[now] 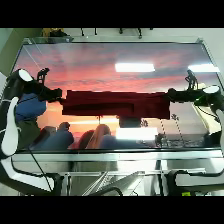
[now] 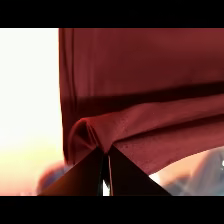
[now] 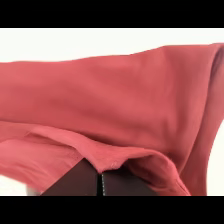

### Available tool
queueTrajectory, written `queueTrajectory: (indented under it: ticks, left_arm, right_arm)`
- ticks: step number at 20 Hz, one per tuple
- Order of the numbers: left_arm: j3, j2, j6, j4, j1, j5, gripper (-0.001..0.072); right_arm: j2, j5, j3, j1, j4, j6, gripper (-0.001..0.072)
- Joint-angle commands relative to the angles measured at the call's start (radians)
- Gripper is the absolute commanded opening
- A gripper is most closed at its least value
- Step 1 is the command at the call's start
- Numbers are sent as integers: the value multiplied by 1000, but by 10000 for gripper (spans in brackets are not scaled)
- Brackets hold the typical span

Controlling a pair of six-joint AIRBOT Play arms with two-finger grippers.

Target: Fold the shirts.

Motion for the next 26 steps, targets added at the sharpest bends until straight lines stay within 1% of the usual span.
queueTrajectory:
  ticks: [1,4,5,6,7,8,9,10,12,14,16,18,20,21,23,24,25,26]
  left_arm:
    - [148,-158,-19,-6,-19,12,13]
    - [237,-254,-26,-5,-19,-23,13]
    - [258,-276,-25,-5,-19,-31,13]
    - [286,-294,-26,-6,-19,-40,19]
    - [312,-302,-26,-6,-19,-48,292]
    - [336,-299,-36,-8,-19,-47,689]
    - [371,-293,-38,-9,-19,-59,683]
    - [408,-288,-38,-7,-18,-82,682]
    - [480,-276,-48,-9,-18,-132,682]
    - [478,-246,-61,-38,-19,-141,682]
    - [431,-214,-60,-134,-19,-121,682]
    - [400,-201,-60,-217,-19,-119,681]
    - [399,-201,-60,-268,-27,-136,670]
    - [399,-201,-60,-289,-32,-141,670]
    - [399,-201,-60,-317,-56,-141,665]
    - [399,-201,-60,-323,-73,-140,590]
    - [399,-202,-59,-321,-93,-132,455]
    - [399,-202,-58,-321,-117,-122,296]
  right_arm:
    - [-112,-58,40,20,18,-17,17]
    - [-158,-61,40,22,21,-50,27]
    - [-160,-61,41,21,20,-55,146]
    - [-154,-58,47,18,15,-66,343]
    - [-141,-53,59,10,-7,-69,430]
    - [-118,-52,72,-7,-37,-67,470]
    - [-93,-53,80,-30,-68,-65,586]
    - [-77,-53,81,-54,-90,-61,643]
    - [-82,-14,80,-94,-130,-3,643]
    - [-122,57,80,-105,-98,2,644]
    - [-172,108,80,-100,-81,-6,643]
    - [-222,174,80,-98,-22,-48,643]
    - [-254,224,80,-90,22,-92,643]
    - [-262,236,80,-83,45,-120,643]
    - [-274,240,80,-65,80,-142,631]
    - [-277,239,80,-54,93,-148,604]
    - [-277,239,81,-42,93,-149,421]
    - [-277,240,81,-33,98,-179,174]
